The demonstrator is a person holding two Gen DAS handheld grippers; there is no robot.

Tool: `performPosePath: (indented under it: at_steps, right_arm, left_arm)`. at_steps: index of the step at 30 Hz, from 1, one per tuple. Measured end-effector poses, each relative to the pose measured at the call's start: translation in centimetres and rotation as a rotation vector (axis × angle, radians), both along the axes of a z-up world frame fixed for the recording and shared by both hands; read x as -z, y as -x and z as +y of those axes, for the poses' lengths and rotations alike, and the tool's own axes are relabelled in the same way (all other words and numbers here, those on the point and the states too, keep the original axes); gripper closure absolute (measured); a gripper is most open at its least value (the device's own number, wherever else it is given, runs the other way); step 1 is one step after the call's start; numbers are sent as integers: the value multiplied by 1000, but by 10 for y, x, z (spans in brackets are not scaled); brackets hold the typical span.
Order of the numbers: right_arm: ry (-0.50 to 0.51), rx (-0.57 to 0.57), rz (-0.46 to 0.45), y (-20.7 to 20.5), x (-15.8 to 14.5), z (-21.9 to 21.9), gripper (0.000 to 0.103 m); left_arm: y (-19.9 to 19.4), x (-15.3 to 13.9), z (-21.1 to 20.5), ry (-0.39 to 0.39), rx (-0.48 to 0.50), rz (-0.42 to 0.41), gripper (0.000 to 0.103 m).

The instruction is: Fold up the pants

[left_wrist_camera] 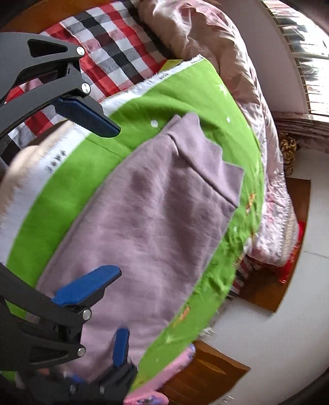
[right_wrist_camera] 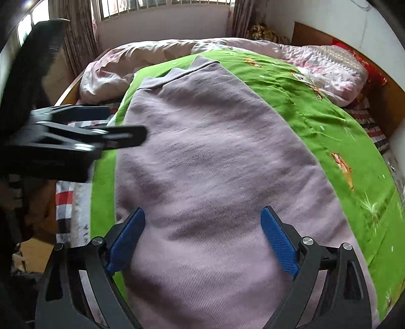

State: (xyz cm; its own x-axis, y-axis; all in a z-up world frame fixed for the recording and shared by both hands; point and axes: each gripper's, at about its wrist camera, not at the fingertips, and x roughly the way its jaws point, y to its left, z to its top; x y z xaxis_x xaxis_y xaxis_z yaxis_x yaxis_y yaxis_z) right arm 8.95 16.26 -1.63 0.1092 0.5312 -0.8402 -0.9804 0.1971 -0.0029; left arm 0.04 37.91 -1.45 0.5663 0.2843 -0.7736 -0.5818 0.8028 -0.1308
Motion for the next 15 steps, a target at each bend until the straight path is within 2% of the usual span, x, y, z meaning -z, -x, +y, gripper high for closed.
performPosePath:
  at_steps: [2, 4, 7, 8, 10, 11, 15]
  right_arm:
    - [-58, 0, -25, -2, -16, -10, 14]
    - [-81, -1, -9, -6, -21, -13, 14]
    - [29, -48, 14, -2, 8, -9, 12]
    - [-14, -51, -2, -1, 9, -12, 12]
    - [-2, -57, 33, -5, 10, -10, 12]
    - [8, -58, 49, -9, 6, -7, 12]
    - [-63, -45, 10, -20, -16, -2, 12]
  left_arm:
    - [-8, 4, 1, -15, -13, 30, 2]
    - [-12, 8, 3, -22, -24, 50, 2]
    - [-15, 15, 6, 9, -35, 60, 2]
    - [-15, 16, 7, 13, -38, 59, 2]
    - [-14, 16, 8, 23, -38, 55, 2]
    - [-13, 17, 9, 26, -40, 56, 1]
    - [-11, 18, 11, 34, -38, 53, 1]
